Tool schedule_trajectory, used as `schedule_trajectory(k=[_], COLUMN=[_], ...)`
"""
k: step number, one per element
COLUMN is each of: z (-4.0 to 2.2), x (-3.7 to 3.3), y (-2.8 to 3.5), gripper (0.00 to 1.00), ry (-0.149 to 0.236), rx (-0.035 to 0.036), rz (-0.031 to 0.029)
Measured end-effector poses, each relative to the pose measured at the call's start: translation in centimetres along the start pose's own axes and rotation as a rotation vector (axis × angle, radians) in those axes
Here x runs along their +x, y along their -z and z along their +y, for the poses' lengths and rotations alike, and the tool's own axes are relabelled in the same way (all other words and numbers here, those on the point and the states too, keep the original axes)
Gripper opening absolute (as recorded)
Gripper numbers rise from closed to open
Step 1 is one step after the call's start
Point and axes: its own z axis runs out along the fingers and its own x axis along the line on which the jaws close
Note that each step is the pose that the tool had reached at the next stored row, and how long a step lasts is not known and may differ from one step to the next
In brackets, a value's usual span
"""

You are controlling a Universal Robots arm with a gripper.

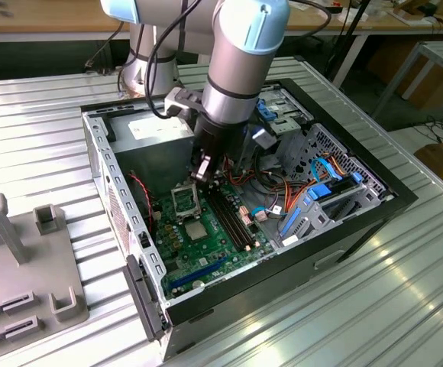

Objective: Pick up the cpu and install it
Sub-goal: 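Close the cpu cover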

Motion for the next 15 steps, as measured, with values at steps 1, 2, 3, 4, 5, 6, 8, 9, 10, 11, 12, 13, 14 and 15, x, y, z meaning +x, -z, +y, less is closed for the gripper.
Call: schedule_trajectory(k=[1, 2, 3, 4, 5, 6, 8, 9, 10, 11, 12, 13, 14, 15], z=[0.00, 0.01, 0.01, 0.01, 0.02, 0.02, 0.03, 0.03, 0.03, 0.03, 0.04, 0.03, 0.03, 0.02], x=[0.01, 0.01, 0.01, 0.01, 0.02, 0.03, 0.03, 0.03, 0.03, 0.03, 0.03, 0.04, 0.05, 0.06], y=[0.10, 0.19, 0.31, 0.40, 0.62, 0.77, 0.95, 1.04, 1.13, 1.20, 1.28, 1.31, 1.35, 1.37], gripper=[0.11, 0.11, 0.11, 0.11, 0.11, 0.11, 0.11, 0.11, 0.11, 0.11, 0.11, 0.11, 0.11, 0.11], ry=[0.001, 0.002, 0.003, 0.004, 0.006, 0.007, 0.010, 0.011, 0.013, 0.014, 0.016, 0.018, 0.020, 0.024], rx=[0.0000, 0.0001, 0.0001, 0.0001, 0.0001, 0.0002, 0.0003, 0.0004, 0.0006, 0.0009, 0.0013, 0.0016, 0.0020, 0.0024], rz=[0.0002, 0.0001, 0.0003, 0.0003, 0.0003, 0.0003, 0.0004, 0.0005, 0.0007, 0.0009, 0.0013, 0.0016, 0.0020, 0.0023])
